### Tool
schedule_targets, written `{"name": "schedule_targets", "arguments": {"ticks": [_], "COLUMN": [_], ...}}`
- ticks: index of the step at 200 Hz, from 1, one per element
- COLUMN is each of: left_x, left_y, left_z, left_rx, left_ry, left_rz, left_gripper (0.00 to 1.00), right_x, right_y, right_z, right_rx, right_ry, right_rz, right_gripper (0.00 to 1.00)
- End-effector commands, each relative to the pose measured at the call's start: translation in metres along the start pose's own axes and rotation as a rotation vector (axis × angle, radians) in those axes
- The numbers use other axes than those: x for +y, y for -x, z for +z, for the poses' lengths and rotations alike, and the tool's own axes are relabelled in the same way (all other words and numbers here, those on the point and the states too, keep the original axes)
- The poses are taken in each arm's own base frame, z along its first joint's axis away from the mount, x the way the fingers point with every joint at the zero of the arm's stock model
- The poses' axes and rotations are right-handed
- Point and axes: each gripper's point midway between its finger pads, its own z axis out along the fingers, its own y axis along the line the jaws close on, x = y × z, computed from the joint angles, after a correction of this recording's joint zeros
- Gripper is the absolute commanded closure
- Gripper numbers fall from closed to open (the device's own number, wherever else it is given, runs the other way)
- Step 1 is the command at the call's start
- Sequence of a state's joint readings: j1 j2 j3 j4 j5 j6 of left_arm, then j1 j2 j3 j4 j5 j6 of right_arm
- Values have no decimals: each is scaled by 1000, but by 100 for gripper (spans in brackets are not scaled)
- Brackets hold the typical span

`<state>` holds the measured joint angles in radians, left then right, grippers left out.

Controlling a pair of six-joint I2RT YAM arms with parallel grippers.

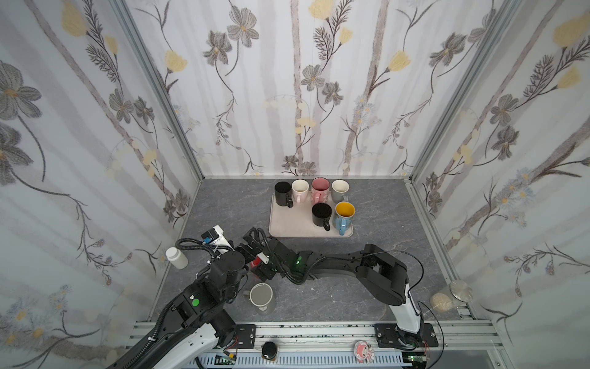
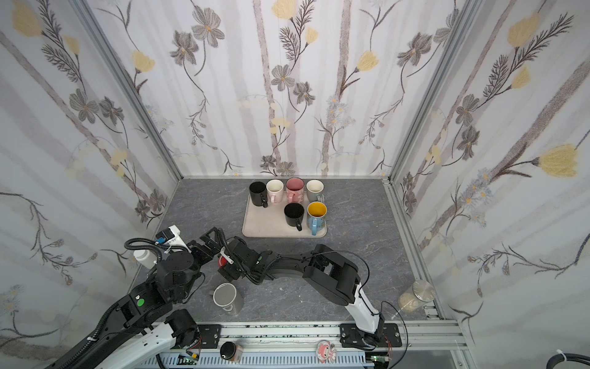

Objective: Turn the mug right side up

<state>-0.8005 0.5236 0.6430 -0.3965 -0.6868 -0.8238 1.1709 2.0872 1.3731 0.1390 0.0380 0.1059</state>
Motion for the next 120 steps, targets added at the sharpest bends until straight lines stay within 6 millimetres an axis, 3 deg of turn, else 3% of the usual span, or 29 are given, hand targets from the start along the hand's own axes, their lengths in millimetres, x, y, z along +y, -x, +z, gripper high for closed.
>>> {"name": "schedule_targets", "arguments": {"ticks": [1, 31, 66, 92, 120], "left_x": [-1, -3, -10, -17, -25], "left_y": [-1, -2, -6, -10, -19], "left_z": [1, 3, 6, 10, 16], "left_rx": [-1, 4, 24, 42, 70], "left_ry": [-3, -4, -24, -40, -64], "left_rz": [-15, -10, 1, 17, 33], "left_gripper": [0, 0, 0, 0, 0], "right_x": [1, -9, -34, -49, -57], "right_y": [-1, 3, 1, -11, -42], "right_z": [-7, -21, -50, -82, -112], "right_rx": [-8, -52, -83, -91, -69], "right_ry": [17, 0, -65, -108, -149], "right_rz": [-48, -50, -27, -9, 34], "right_gripper": [23, 38, 41, 41, 41]}}
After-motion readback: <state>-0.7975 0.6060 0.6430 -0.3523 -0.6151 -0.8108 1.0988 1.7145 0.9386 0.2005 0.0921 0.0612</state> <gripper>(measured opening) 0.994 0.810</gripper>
